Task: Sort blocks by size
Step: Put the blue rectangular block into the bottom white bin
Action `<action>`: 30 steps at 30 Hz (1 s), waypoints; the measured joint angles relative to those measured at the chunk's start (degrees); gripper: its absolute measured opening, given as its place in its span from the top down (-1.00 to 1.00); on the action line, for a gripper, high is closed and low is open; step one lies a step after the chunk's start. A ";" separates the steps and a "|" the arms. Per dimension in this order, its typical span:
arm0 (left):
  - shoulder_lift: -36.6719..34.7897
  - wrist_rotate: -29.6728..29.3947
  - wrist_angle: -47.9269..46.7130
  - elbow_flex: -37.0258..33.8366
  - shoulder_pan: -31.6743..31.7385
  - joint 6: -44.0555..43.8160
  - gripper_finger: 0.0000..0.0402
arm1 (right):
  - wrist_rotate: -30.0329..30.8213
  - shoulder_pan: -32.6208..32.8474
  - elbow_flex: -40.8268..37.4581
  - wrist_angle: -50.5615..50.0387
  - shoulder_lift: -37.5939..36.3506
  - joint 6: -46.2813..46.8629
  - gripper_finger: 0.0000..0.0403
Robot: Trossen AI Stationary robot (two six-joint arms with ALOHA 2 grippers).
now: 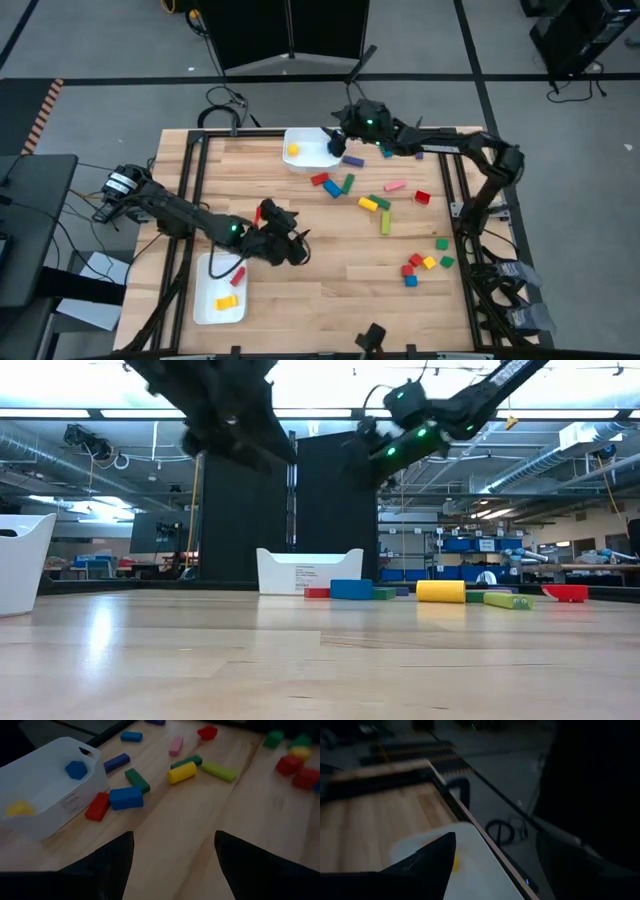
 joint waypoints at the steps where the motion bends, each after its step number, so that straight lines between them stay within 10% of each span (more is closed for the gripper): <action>1: 0.00 1.64 0.89 0.00 1.24 2.64 -0.42 | -0.22 0.39 -1.55 0.36 -1.91 -0.68 -0.35; 18: 10.36 29.10 4.52 10.14 21.59 56.96 -0.42 | -7.07 10.64 -32.92 2.45 -38.13 6.22 -0.11; 30: 35.45 28.18 -29.60 42.70 27.09 66.10 -0.42 | -3.88 19.35 -41.69 10.89 -41.65 11.25 -0.11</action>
